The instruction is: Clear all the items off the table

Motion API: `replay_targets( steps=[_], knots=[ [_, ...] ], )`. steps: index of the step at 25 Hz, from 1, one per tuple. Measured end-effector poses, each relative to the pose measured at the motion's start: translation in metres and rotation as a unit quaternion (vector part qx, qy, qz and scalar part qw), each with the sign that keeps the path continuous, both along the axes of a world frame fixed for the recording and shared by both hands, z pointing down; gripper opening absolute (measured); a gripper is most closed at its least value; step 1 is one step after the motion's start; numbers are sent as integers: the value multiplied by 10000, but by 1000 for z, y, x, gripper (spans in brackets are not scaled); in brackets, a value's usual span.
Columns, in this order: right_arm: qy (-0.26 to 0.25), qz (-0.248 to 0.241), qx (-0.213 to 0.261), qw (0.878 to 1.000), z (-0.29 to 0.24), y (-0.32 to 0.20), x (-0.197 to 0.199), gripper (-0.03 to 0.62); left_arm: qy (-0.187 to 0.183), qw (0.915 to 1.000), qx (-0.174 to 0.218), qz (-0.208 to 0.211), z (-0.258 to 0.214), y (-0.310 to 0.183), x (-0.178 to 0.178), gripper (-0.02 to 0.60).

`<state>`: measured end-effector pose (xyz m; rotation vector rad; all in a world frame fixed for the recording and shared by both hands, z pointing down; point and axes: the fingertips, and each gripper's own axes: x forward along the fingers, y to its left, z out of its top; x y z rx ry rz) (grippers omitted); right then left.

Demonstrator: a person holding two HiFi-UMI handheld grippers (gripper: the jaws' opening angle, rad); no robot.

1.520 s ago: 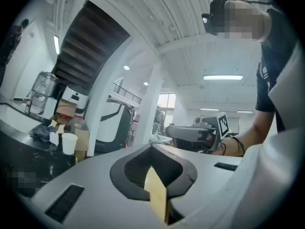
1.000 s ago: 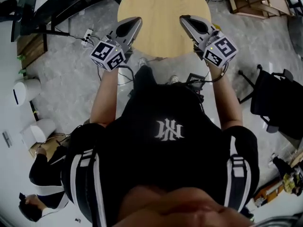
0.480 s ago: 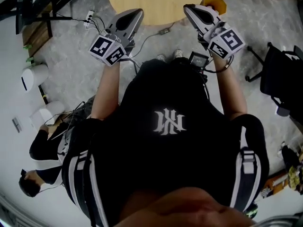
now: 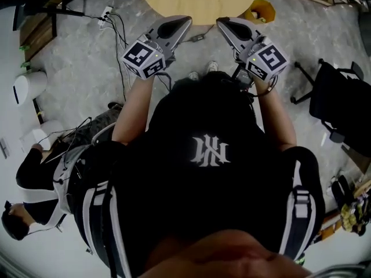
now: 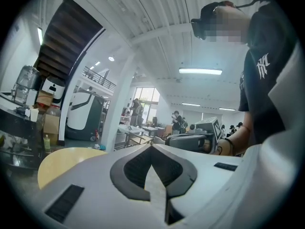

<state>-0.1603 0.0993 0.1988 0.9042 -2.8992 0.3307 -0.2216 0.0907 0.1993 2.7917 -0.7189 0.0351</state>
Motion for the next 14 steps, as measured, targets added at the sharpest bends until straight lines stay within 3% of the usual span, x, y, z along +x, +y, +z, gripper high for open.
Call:
replay_targets(
  steps=[14],
  knots=[
    [-116,-174,39,9998,-8,82,-1,0,198,9997,-114,-44,8,83,14,2]
  ],
)
